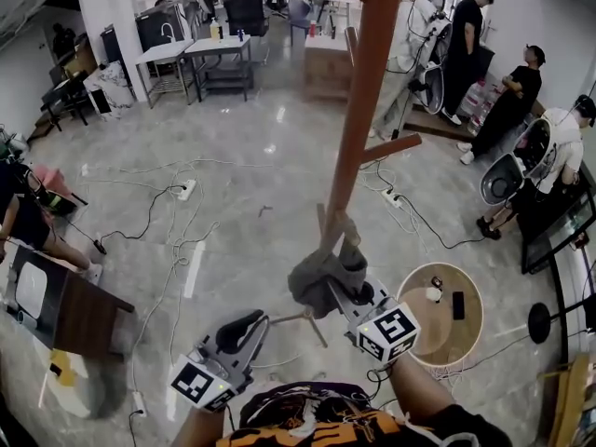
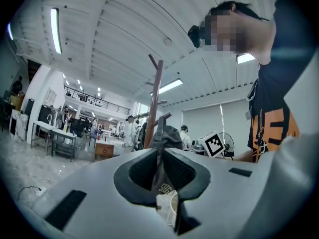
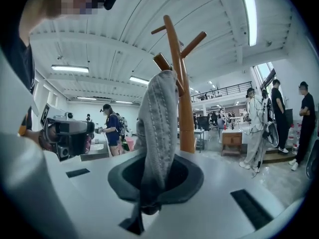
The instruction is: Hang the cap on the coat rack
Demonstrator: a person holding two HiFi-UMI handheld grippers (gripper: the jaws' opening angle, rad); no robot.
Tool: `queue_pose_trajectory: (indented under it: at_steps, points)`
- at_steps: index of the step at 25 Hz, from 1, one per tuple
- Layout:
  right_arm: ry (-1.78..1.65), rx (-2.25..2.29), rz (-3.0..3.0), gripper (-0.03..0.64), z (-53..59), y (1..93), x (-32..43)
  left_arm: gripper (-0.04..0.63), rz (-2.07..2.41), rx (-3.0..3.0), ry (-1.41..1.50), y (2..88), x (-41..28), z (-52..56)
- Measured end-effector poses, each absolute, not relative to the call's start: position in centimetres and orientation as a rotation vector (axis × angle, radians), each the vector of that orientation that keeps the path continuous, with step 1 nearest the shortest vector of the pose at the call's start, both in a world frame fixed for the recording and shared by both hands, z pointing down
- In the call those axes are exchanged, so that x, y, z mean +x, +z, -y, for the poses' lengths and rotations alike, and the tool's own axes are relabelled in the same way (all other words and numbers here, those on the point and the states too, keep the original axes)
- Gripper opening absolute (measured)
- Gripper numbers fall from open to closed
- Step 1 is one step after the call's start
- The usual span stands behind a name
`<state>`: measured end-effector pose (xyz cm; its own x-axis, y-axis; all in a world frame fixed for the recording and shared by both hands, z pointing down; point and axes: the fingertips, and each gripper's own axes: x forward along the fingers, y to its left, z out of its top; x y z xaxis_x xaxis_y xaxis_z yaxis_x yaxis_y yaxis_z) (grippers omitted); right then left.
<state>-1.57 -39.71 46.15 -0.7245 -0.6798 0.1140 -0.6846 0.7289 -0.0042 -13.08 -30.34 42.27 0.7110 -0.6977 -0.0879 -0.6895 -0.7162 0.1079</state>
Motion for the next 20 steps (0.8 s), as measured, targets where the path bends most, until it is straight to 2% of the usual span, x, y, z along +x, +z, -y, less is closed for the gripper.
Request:
queue_pose_trajectory:
  at_steps: [8, 14, 16, 18, 20]
  points:
    - [0.218, 1.239, 2.774, 0.046, 42.9, 47.9, -0.6, 0.057, 1.164, 2.838, -0.184, 42.6, -13.9, 29.8]
    - [0.124, 1.298, 2.765, 0.07, 44.0, 48.4, -0.3, 0.057, 1.168, 2.834, -0.206, 42.0, -14.3, 29.3]
    - [0.112, 1.279, 2.801, 0.138, 43.7, 48.3, -0.4, 0.055, 1.16, 2.844, -0.204, 42.0, -14.2, 29.2]
    - [0.133, 1.225, 2.852, 0.252, 43.0, 48.3, -0.6, 0.055, 1.156, 2.846, -0.198, 42.1, -14.0, 29.2]
    - [0.127, 1.201, 2.858, 0.332, 42.2, 48.7, -0.5, 0.055, 1.157, 2.843, -0.188, 42.4, -13.8, 29.2]
